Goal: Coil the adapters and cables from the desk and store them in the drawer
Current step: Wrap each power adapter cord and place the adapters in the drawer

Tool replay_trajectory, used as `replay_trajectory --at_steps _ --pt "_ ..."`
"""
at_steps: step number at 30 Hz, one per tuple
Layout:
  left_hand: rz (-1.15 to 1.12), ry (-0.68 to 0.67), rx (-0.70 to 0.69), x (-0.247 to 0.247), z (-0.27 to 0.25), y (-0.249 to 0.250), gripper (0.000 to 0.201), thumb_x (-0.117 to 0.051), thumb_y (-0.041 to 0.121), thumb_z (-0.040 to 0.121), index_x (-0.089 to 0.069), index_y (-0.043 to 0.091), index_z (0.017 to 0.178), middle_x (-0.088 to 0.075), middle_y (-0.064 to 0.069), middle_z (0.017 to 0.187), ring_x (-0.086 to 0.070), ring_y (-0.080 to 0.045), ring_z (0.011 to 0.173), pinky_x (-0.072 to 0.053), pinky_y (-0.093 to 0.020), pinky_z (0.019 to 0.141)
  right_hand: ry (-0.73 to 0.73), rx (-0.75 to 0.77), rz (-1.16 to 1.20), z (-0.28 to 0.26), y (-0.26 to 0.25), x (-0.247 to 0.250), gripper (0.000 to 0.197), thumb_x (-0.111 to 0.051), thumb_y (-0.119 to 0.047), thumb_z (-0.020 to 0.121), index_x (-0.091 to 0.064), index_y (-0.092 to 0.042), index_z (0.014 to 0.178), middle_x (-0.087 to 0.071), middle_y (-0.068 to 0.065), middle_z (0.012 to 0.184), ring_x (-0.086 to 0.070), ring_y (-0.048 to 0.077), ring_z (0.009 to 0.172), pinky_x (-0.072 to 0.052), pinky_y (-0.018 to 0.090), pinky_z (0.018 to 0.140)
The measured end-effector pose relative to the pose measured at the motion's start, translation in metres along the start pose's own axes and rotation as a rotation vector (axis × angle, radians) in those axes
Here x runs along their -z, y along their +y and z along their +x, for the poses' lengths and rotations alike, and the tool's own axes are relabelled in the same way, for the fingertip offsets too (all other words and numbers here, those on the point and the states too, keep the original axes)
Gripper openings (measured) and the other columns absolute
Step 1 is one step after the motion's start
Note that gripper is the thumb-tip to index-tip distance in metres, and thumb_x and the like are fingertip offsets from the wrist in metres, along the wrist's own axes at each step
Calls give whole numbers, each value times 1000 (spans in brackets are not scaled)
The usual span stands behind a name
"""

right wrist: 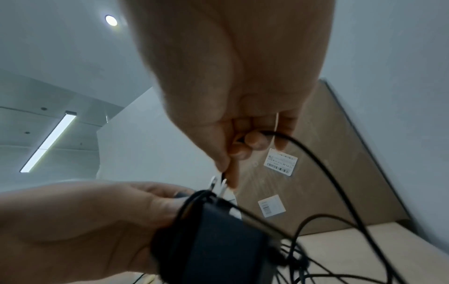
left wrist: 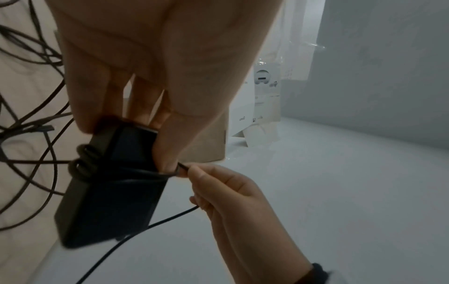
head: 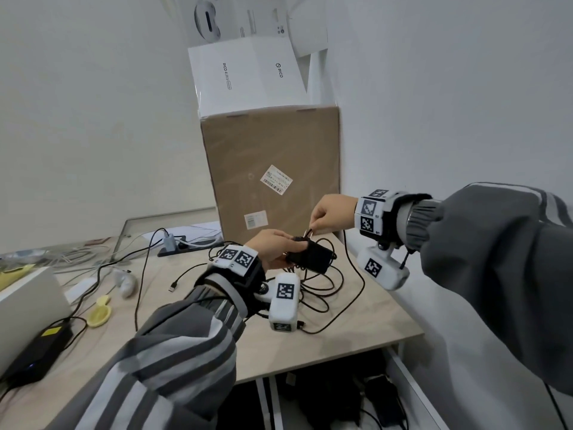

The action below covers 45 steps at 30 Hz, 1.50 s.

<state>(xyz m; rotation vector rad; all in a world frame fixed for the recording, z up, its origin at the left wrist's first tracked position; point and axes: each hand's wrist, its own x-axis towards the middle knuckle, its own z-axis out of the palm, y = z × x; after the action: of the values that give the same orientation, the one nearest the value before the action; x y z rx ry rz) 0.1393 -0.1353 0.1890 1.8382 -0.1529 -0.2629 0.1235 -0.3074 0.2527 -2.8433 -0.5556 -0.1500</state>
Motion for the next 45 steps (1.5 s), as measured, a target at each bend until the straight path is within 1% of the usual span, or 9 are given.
replay_trajectory --at_steps 5,11,16,23,27,31,35,42,45 --pt "-163 288 7 -7 15 -11 25 -77 13 79 -64 -1 96 -66 -16 93 -63 -25 79 -56 -34 71 98 -1 23 3 -11 -18 25 -53 -18 92 -71 -12 108 -70 3 108 -61 18 100 -41 23 81" --pt "-636 368 18 15 32 8 43 -66 32 88 -61 -2 114 -69 -13 88 -61 -21 64 -48 -24 42 197 10 359 1 -9 -40 27 -47 -16 98 -70 -11 111 -59 0 83 -47 5 62 -38 19 63" --pt "-872 93 -166 11 5 21 24 -50 24 98 -58 4 110 -62 -8 88 -54 -15 72 -49 -23 59 135 36 484 -3 15 -42 20 -54 -31 94 -72 -26 87 -58 -2 72 -50 10 67 -43 27 73" --pt "25 -373 -86 39 -31 12 11 -55 7 93 -61 8 102 -65 1 72 -59 -5 57 -41 -15 50 -151 18 170 0 20 -21 26 -76 -32 75 -63 -27 53 -53 -11 54 -44 0 51 -36 19 58" --pt "472 -152 78 49 -11 1 28 -70 25 85 -69 1 99 -61 -14 85 -53 -23 76 -39 -27 58 -78 19 106 8 9 1 23 -69 -36 84 -63 -26 64 -54 -18 48 -47 -7 48 -32 8 52" --pt "455 117 139 41 11 -14 34 -73 35 80 -63 5 92 -58 -9 78 -54 -23 68 -35 -25 54 -10 93 70 16 -6 -5 16 -59 -24 92 -70 -15 83 -60 -15 69 -51 -10 60 -33 5 58" --pt "690 354 115 27 19 -17 38 -65 40 86 -67 5 101 -62 -4 79 -53 -14 56 -37 -23 47 28 47 70 21 -12 -30 22 -53 -21 94 -72 -11 97 -69 4 102 -59 18 90 -43 29 81" --pt "46 609 54 29 39 -18 43 -64 38 85 -68 1 108 -70 -16 97 -62 -28 80 -51 -31 73 82 11 238 17 -15 -57 30 -45 -16 98 -65 -12 120 -63 5 125 -55 19 114 -36 23 87" --pt "-448 583 41 31 43 -14 34 -60 31 93 -63 1 109 -66 -14 90 -57 -20 67 -51 -18 50 103 29 353 13 -10 -73 31 -42 -16 99 -63 -14 123 -68 6 111 -61 18 103 -40 22 83"
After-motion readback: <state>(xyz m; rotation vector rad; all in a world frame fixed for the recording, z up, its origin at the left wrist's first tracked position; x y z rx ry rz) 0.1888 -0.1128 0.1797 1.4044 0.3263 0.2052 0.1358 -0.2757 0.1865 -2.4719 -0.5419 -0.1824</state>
